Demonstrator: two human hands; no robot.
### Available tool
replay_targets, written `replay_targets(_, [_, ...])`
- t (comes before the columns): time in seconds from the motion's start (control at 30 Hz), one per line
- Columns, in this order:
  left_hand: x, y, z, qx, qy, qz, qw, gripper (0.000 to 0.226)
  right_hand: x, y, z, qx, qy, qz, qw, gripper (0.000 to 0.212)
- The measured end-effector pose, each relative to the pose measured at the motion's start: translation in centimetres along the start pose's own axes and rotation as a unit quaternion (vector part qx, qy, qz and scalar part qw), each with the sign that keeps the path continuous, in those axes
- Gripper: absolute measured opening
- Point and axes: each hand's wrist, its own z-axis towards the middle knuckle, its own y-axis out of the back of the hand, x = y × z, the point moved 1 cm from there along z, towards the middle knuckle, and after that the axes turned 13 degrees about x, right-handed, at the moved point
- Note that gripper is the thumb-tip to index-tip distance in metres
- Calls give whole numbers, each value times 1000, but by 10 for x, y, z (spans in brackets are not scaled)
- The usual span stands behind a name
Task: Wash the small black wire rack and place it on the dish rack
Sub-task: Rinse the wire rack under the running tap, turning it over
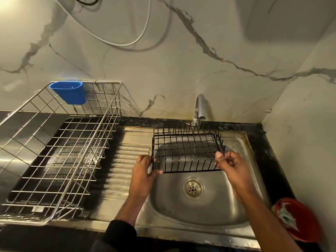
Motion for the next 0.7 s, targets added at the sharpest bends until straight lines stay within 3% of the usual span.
replay_targets(0.7, [-3,18,-11,-30,-18,49,998,44,3,-12,2,22,10,29,999,48])
